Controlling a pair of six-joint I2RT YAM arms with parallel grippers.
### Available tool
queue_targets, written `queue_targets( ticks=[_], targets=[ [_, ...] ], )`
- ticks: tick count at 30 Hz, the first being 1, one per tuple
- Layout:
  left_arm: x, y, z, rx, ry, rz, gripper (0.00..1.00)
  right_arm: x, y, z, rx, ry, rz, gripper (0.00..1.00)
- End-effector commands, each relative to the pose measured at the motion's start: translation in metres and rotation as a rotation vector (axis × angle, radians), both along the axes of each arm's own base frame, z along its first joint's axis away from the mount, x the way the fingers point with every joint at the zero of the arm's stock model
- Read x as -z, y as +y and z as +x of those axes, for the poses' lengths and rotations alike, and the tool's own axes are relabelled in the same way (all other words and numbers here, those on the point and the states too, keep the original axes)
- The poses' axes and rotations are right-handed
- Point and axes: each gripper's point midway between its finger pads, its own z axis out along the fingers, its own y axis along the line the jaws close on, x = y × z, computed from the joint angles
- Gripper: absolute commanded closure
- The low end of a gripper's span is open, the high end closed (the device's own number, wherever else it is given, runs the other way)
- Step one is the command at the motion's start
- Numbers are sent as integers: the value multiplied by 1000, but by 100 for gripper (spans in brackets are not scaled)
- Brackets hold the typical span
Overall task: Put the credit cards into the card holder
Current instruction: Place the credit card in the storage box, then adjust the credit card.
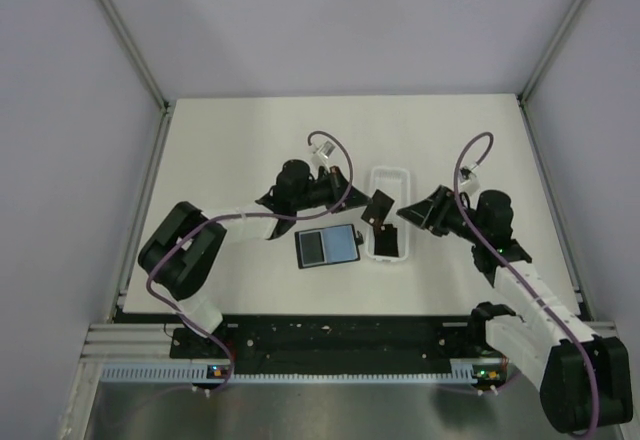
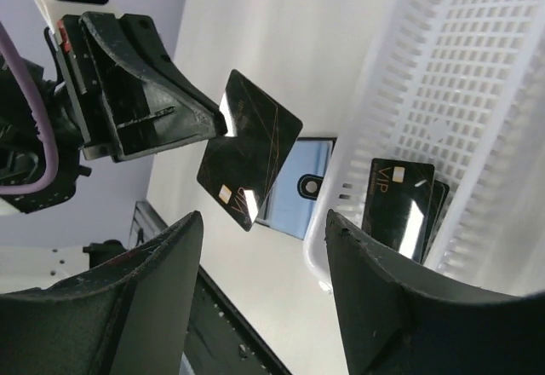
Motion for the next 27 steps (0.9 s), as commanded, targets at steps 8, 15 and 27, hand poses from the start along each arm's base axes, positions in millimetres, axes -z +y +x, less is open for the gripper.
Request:
queue_targets(
  ticks=[8, 15, 27],
  targets=[
    [-51, -11, -18, 30, -77, -166, 100, -38, 20, -5, -69, -107, 293, 40],
    [-56, -16, -24, 40, -78, -189, 100, -39, 20, -7, -68, -105, 324, 43],
    [-68, -20, -27, 34, -82, -238, 100, -48, 22, -9, -85, -116, 357, 59]
  ],
)
